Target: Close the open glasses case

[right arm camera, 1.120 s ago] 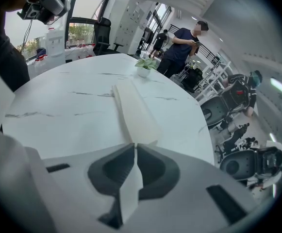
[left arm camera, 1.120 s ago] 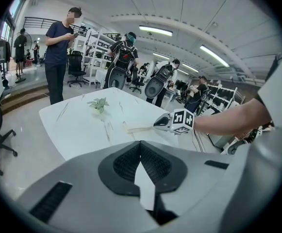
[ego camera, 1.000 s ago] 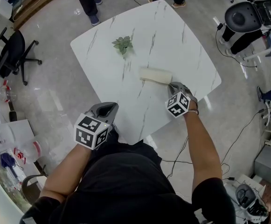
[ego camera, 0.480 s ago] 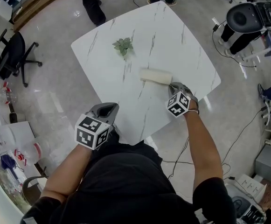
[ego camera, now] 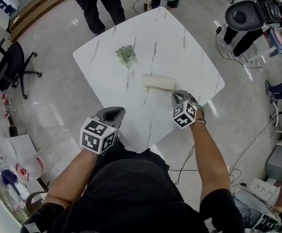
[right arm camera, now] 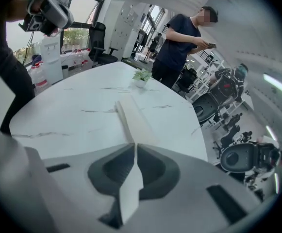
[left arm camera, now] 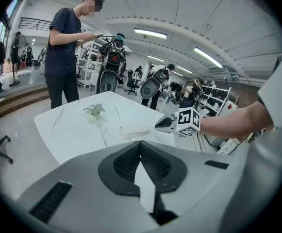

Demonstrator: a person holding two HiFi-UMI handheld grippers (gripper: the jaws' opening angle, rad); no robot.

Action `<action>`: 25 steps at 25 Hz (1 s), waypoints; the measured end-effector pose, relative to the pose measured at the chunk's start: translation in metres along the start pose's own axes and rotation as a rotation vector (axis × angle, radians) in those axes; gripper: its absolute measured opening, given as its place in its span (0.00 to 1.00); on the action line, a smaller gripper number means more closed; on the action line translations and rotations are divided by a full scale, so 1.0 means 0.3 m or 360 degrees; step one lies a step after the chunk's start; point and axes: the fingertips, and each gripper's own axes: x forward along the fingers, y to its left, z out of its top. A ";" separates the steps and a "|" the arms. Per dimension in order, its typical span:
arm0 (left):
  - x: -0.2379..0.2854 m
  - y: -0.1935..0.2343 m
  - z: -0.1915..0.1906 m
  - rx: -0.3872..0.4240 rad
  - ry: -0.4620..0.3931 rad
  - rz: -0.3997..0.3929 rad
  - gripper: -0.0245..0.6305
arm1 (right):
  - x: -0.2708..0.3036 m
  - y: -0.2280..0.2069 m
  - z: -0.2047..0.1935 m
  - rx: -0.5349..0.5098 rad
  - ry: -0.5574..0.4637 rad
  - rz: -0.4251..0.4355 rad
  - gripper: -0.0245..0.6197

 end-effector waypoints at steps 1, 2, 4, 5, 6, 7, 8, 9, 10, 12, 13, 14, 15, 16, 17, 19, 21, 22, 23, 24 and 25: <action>0.001 -0.001 0.007 0.0005 -0.0003 -0.0009 0.04 | -0.024 -0.001 0.019 0.0053 -0.0031 -0.0008 0.07; 0.002 -0.002 0.014 0.0012 -0.0008 -0.0017 0.04 | -0.050 -0.003 0.040 0.0123 -0.0066 -0.0014 0.07; 0.005 -0.003 0.033 0.0029 -0.0019 -0.0036 0.04 | -0.108 -0.007 0.080 0.0305 -0.0153 -0.0023 0.07; 0.006 -0.005 0.042 0.0040 -0.0024 -0.0046 0.04 | -0.141 -0.007 0.099 0.0412 -0.0204 -0.0024 0.07; 0.006 -0.008 0.051 0.0051 -0.0030 -0.0057 0.04 | -0.176 -0.004 0.117 0.0532 -0.0263 -0.0022 0.07; 0.005 -0.010 0.061 0.0060 -0.0037 -0.0067 0.04 | -0.213 0.001 0.135 0.0660 -0.0331 -0.0017 0.07; 0.002 -0.010 0.071 0.0068 -0.0045 -0.0077 0.04 | -0.253 0.006 0.153 0.0789 -0.0405 -0.0011 0.07; 0.000 -0.011 0.081 0.0074 -0.0054 -0.0086 0.04 | -0.294 0.010 0.170 0.0913 -0.0480 -0.0004 0.07; -0.003 -0.012 0.090 0.0080 -0.0062 -0.0095 0.04 | -0.335 0.015 0.184 0.1033 -0.0554 0.0004 0.07; -0.004 -0.016 0.104 0.0096 -0.0072 -0.0115 0.04 | -0.413 0.028 0.205 0.1247 -0.0686 0.0022 0.07; -0.005 -0.019 0.109 0.0107 -0.0074 -0.0126 0.04 | -0.448 0.036 0.213 0.1332 -0.0742 0.0034 0.06; -0.005 -0.023 0.114 0.0119 -0.0076 -0.0137 0.04 | -0.480 0.045 0.221 0.1396 -0.0789 0.0045 0.04; -0.005 -0.027 0.119 0.0131 -0.0077 -0.0149 0.04 | -0.507 0.055 0.227 0.1438 -0.0825 0.0052 0.04; -0.004 -0.032 0.122 0.0142 -0.0079 -0.0160 0.04 | -0.531 0.064 0.231 0.1460 -0.0850 0.0051 0.04; -0.004 -0.037 0.125 0.0153 -0.0079 -0.0171 0.04 | -0.551 0.072 0.233 0.1464 -0.0865 0.0043 0.04; -0.006 -0.047 0.128 0.0171 -0.0080 -0.0190 0.04 | -0.583 0.089 0.236 0.1444 -0.0875 0.0016 0.04; -0.009 -0.054 0.134 0.0188 -0.0080 -0.0203 0.04 | -0.605 0.107 0.238 0.1419 -0.0873 -0.0009 0.04; -0.011 -0.058 0.137 0.0197 -0.0080 -0.0209 0.04 | -0.611 0.117 0.236 0.1415 -0.0868 -0.0021 0.04; -0.012 -0.062 0.139 0.0207 -0.0080 -0.0217 0.04 | -0.615 0.126 0.232 0.1418 -0.0862 -0.0032 0.04; -0.012 -0.066 0.141 0.0217 -0.0079 -0.0225 0.04 | -0.617 0.137 0.228 0.1427 -0.0855 -0.0039 0.04; -0.013 -0.071 0.140 0.0228 -0.0075 -0.0234 0.04 | -0.618 0.148 0.226 0.1436 -0.0850 -0.0042 0.04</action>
